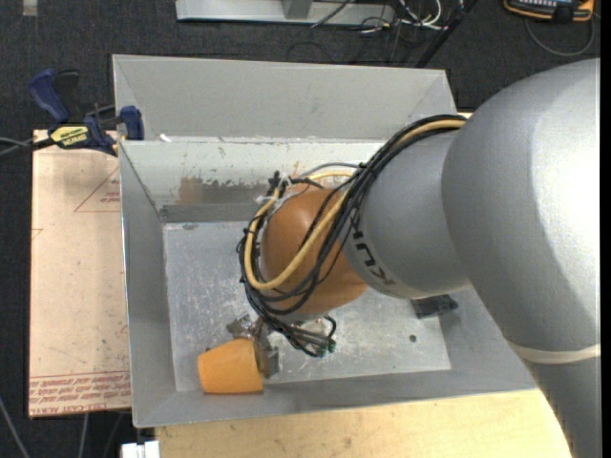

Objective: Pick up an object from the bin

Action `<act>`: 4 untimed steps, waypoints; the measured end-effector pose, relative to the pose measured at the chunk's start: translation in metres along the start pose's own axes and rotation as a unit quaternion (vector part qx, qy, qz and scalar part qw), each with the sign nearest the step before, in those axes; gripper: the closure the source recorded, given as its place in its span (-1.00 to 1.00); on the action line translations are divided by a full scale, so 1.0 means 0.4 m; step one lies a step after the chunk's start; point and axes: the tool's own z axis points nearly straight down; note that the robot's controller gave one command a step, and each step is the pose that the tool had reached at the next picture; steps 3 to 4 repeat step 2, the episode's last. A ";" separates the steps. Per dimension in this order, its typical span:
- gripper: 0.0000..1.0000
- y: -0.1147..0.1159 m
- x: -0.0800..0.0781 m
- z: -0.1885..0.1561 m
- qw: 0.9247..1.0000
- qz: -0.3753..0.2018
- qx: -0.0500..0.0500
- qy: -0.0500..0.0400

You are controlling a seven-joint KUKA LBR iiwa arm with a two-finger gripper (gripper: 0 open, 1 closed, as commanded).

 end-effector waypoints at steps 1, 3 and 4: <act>1.00 0.000 0.000 0.000 1.000 0.000 0.000 0.000; 1.00 0.022 0.005 -0.381 1.000 -0.028 0.000 -0.002; 1.00 0.022 0.005 -0.381 1.000 -0.028 0.000 -0.002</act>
Offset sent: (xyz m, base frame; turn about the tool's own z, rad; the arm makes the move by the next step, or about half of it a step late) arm -0.0096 0.0045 0.1520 -0.0576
